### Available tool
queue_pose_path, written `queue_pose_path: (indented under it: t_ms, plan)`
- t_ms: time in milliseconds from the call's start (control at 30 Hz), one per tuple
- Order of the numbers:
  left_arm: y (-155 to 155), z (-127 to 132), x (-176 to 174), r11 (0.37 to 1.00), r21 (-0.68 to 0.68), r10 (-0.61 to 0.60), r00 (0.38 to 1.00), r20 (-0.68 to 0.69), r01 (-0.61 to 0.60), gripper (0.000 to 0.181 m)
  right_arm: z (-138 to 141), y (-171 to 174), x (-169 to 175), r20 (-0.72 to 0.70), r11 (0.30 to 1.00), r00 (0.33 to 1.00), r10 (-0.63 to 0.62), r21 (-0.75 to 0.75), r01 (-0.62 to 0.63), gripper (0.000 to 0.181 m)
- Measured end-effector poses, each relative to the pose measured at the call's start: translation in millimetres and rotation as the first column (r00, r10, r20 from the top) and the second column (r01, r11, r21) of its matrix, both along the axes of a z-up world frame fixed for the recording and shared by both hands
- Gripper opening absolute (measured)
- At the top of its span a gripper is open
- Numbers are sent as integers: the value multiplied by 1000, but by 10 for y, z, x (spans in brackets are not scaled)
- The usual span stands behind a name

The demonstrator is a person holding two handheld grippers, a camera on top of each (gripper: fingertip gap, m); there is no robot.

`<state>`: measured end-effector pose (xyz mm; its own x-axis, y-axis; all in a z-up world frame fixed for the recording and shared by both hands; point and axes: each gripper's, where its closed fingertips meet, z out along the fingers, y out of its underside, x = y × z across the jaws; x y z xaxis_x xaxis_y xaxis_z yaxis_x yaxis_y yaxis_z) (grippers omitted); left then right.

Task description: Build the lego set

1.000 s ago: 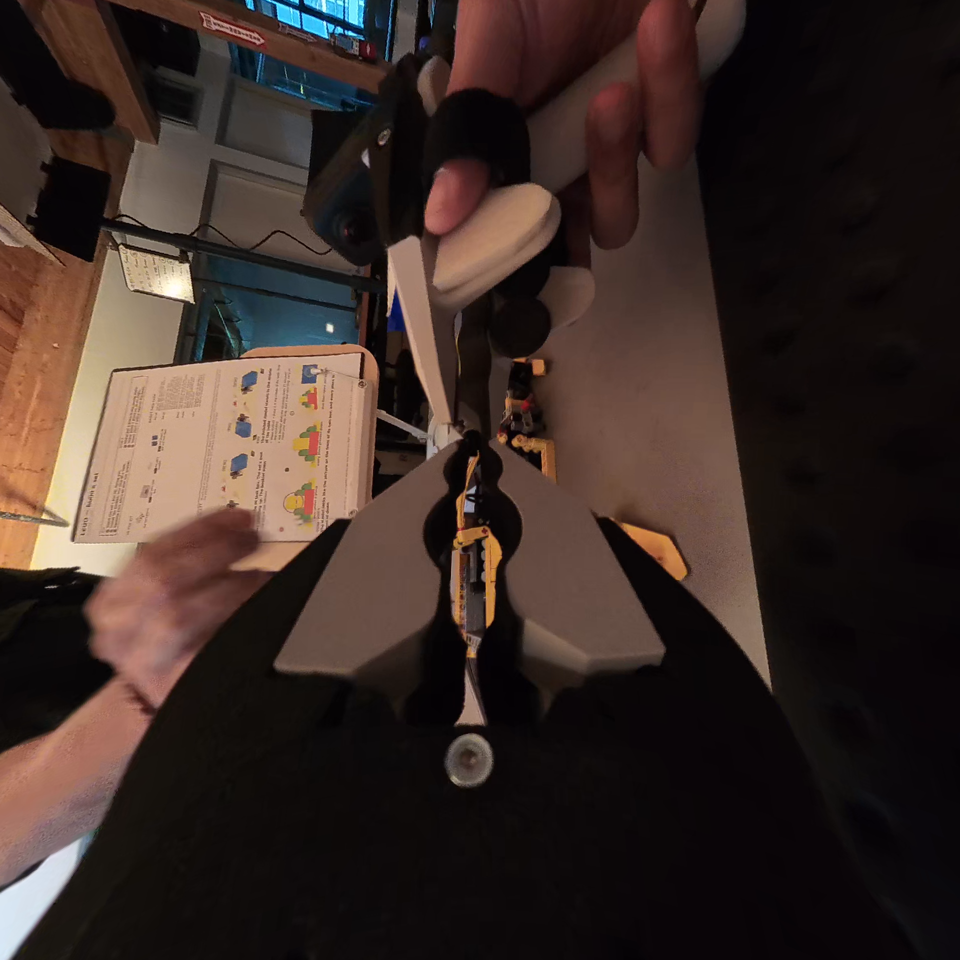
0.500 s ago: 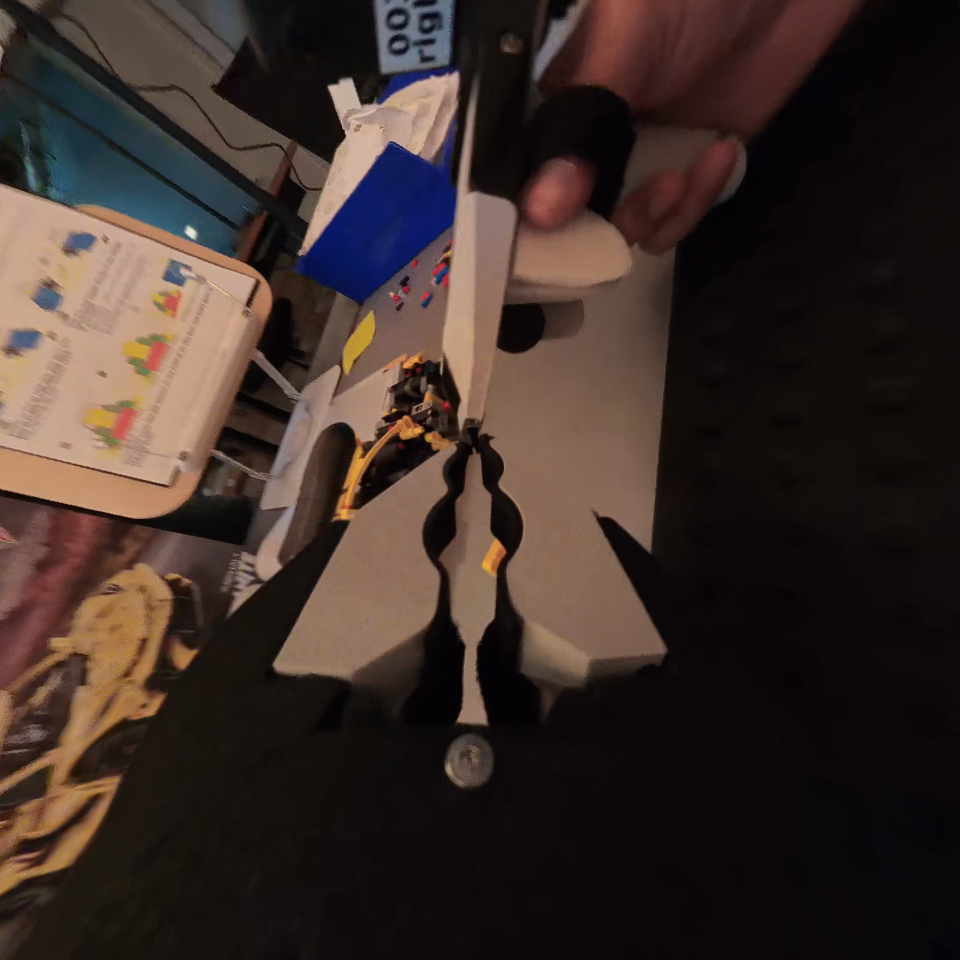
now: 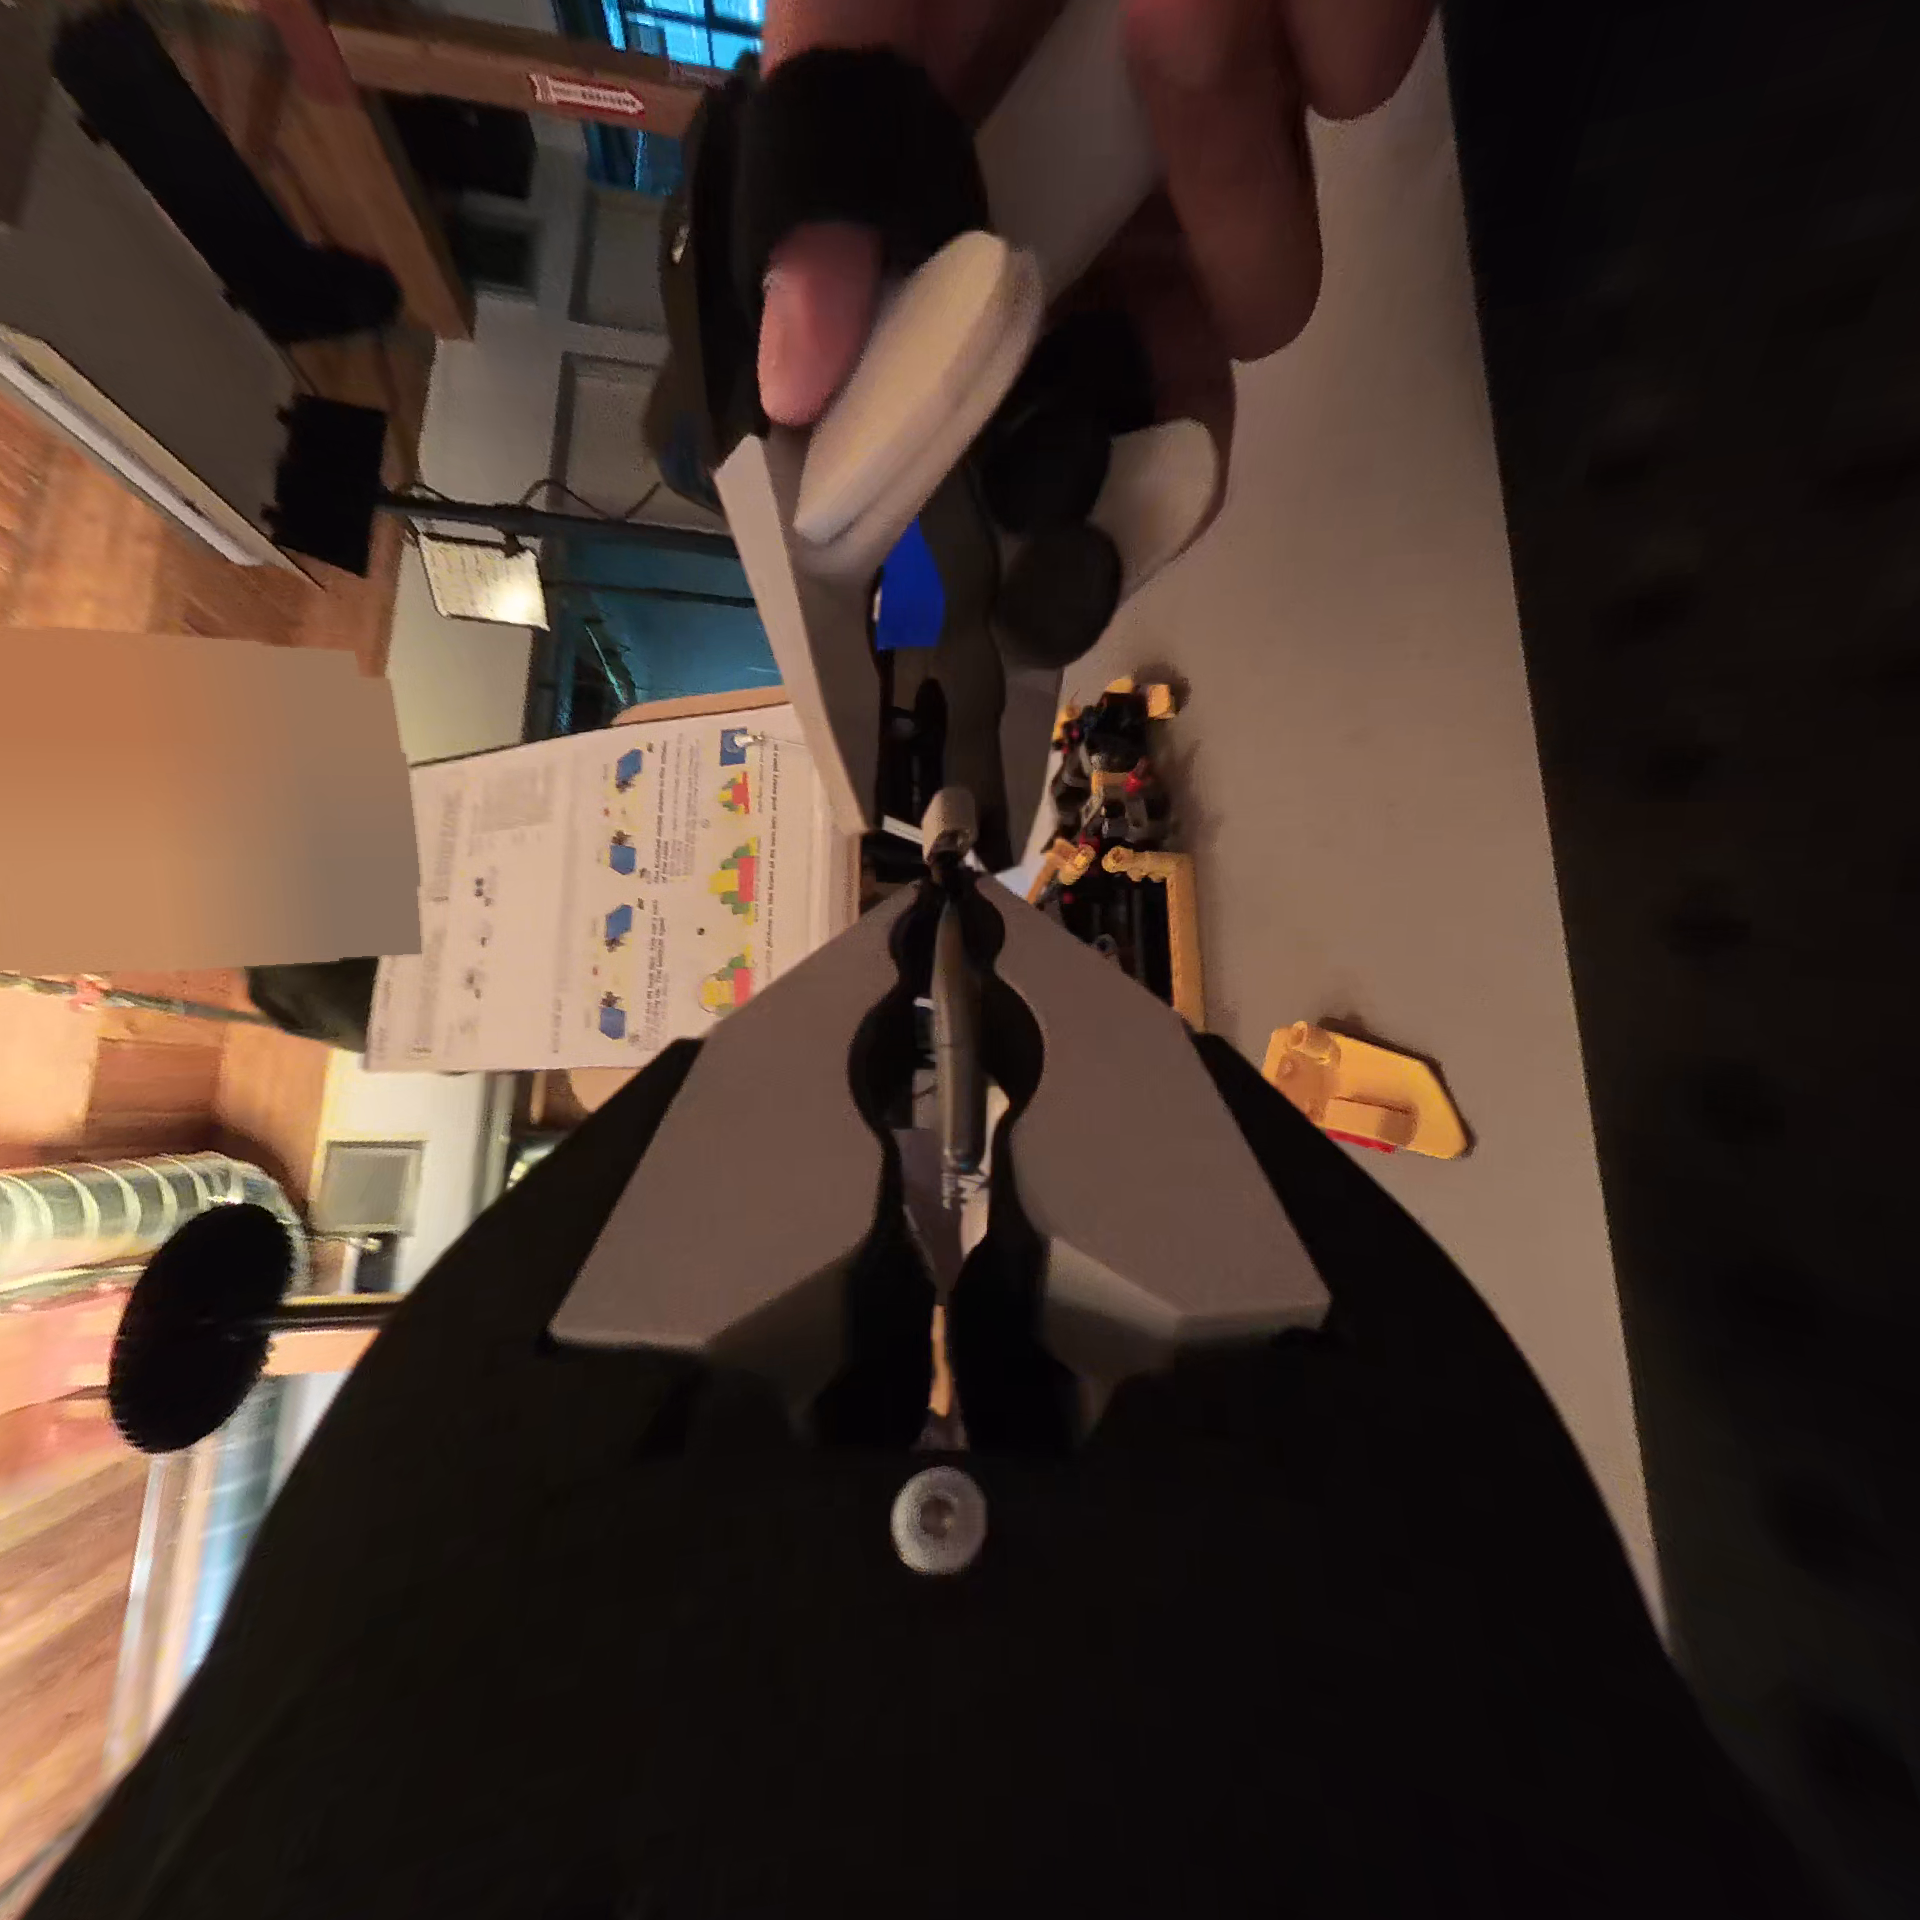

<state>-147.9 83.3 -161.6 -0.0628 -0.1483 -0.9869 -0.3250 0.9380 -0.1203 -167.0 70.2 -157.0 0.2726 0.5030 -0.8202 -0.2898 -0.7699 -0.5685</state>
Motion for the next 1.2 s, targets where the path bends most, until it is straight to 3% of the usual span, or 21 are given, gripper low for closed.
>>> queue_pose_path:
  t_ms: [133, 400, 467, 567, 633, 700, 767, 800, 833, 933, 1100, 1200]
  plan:
    - [-12, 34, -6, 996, 87, -24, 1000, 3, 23, 3, 60, 21, 70, -135, 999, 991, -24, -43, 18, 16]
    - [-44, 55, -1, 990, 137, -44, 999, -3, 44, 3, 38, 22, 63, -109, 999, 994, -27, -48, 21, 5]
    - [-7, -61, -3, 999, 33, -32, 999, -33, 33, 4, -70, 57, 80, -30, 997, 998, -61, -48, 60, 5]
    - [212, -301, -107, 953, -296, 26, 994, -102, -55, 5, -206, 89, 137, 80, 994, 992, -101, -38, 104, 5]
    - [442, -420, -217, 816, -559, 72, 985, -156, -148, 6, -252, 87, 169, 111, 993, 988, -112, -34, 116, 5]
    - [546, -542, -285, 531, -819, 37, 972, -233, -217, 23, -273, 71, 164, 89, 993, 990, -107, -45, 111, 5]
    - [610, -691, -318, 254, -913, -35, 940, -340, -320, 30, -330, 53, 134, 74, 993, 993, -93, -70, 98, 6]
    - [613, -741, -324, 168, -921, -92, 925, -368, -350, 30, -337, 49, 123, 79, 993, 993, -91, -68, 96, 6]
    - [643, -762, -310, 126, -924, -125, 918, -377, -362, 30, -332, 47, 117, 89, 994, 992, -90, -53, 95, 5]
    - [632, -790, -247, 122, -931, -233, 902, -364, -344, 29, -339, 42, 113, 92, 994, 992, -90, -47, 95, 6]
    - [523, -933, -155, 215, -907, -354, 837, -418, -362, 27, -294, 30, 161, 42, 993, 994, -103, -47, 105, 5]
    - [514, -959, -96, 229, -905, -378, 824, -421, -358, 7, -267, 38, 193, 12, 993, 994, -108, -50, 108, 6]
